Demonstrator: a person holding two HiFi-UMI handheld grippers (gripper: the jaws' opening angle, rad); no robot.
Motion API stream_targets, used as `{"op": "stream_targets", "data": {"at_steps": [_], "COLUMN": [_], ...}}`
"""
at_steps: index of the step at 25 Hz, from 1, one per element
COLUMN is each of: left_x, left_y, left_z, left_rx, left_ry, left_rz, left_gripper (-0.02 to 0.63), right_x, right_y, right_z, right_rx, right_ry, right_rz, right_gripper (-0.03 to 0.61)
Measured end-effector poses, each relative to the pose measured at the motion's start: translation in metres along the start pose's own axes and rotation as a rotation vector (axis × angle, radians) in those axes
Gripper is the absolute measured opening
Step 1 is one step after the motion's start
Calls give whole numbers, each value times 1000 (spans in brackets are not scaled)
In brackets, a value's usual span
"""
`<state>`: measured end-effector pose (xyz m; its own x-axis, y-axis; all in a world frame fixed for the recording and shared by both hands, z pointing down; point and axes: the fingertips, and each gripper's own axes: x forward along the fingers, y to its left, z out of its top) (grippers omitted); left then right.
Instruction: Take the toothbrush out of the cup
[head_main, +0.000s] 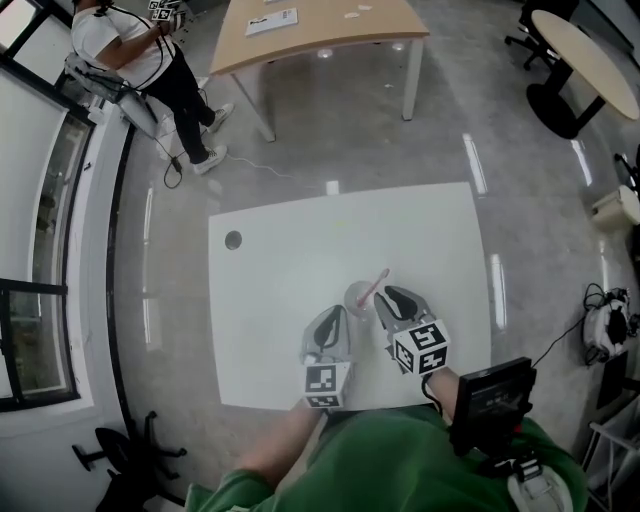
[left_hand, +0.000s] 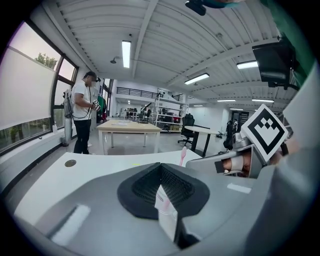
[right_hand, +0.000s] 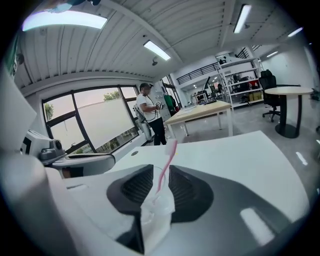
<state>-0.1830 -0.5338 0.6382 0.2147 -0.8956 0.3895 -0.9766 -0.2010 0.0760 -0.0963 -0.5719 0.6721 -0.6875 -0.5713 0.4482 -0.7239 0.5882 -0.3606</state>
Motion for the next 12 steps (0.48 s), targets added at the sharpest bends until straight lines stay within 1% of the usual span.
{"op": "stream_targets", "data": {"at_steps": [6,12], "left_x": [0,-6], "left_y": [3,2], "left_z": [-6,-8], "left_rx": [-9,-13], "left_ry": [16,23], "left_rz": [10,17], "left_gripper": [6,6], "right_x": [7,11], "right_y": [-2,2], "right_z": [-1,-1], "right_rx": [22,41], "right_ry": [14,32], "right_rz": [11,46], "right_gripper": [97,103]}}
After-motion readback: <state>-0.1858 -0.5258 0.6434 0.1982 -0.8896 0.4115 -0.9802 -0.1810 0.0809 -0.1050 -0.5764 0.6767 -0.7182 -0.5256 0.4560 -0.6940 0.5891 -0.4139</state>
